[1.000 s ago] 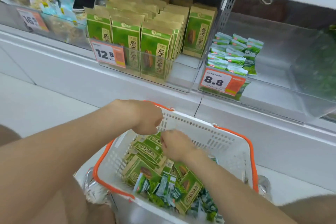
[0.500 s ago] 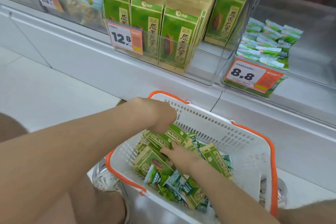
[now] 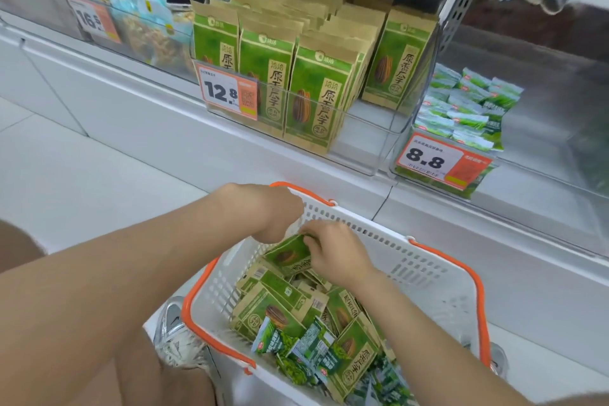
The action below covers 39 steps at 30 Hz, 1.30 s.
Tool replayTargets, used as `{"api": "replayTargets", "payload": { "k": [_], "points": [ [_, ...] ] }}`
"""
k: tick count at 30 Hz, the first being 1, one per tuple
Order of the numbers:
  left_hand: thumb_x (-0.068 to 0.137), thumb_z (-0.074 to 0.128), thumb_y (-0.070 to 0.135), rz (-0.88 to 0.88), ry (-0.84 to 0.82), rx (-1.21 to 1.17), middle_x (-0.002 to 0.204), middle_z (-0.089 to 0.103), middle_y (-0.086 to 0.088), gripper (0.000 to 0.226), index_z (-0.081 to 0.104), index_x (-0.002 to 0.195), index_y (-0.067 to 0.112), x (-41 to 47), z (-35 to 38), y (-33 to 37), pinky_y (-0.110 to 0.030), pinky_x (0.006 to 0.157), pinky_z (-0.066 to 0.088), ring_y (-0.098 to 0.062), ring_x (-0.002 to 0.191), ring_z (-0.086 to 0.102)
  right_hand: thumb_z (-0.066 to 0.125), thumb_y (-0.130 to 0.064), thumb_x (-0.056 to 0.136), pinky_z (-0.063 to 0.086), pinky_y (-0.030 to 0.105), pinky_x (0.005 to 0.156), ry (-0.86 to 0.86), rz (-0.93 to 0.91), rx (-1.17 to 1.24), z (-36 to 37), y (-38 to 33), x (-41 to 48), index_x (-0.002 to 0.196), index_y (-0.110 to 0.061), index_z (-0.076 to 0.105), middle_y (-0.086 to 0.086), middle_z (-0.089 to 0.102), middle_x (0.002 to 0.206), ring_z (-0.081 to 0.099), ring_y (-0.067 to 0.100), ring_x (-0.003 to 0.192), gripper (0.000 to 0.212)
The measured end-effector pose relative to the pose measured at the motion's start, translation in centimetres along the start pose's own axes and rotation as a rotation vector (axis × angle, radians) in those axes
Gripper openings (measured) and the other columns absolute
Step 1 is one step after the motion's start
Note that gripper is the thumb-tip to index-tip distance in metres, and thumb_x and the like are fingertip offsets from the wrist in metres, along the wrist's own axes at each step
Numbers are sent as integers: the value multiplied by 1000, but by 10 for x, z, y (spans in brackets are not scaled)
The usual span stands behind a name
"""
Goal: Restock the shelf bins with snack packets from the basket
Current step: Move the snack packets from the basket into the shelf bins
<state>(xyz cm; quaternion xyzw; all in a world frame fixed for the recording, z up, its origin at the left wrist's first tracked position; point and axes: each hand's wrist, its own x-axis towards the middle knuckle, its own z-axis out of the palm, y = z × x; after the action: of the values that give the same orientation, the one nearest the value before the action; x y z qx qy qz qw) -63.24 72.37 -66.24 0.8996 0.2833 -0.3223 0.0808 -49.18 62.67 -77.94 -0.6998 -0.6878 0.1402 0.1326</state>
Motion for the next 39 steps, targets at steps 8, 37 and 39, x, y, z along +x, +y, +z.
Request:
{"api": "replayTargets", "payload": {
  "k": [8, 37, 39],
  "points": [
    [84, 87, 39, 158, 89, -414, 104, 76, 11, 31, 69, 102, 22, -28, -39, -24, -28, 80, 52, -13, 94, 69, 55, -11, 92, 51, 42, 67, 284, -328, -176, -115, -38, -10, 125, -30, 55, -8, 69, 112, 67, 27, 95, 38],
    [95, 72, 43, 95, 1389, -610, 123, 67, 9, 36, 70, 127, 27, -47, -120, 1, -35, 101, 47, -12, 118, 59, 72, -8, 94, 58, 46, 75, 959, -130, 463, -269, -57, -11, 132, -31, 50, -11, 74, 104, 73, 14, 83, 50],
    [97, 68, 41, 17, 1402, -447, 137, 57, 1, 44, 62, 136, 22, -40, -123, 1, -44, 111, 41, -21, 133, 48, 69, -7, 95, 56, 42, 75, 1026, -138, 325, -275, -54, -3, 132, -29, 49, -13, 71, 106, 68, 15, 80, 47]
  ]
}}
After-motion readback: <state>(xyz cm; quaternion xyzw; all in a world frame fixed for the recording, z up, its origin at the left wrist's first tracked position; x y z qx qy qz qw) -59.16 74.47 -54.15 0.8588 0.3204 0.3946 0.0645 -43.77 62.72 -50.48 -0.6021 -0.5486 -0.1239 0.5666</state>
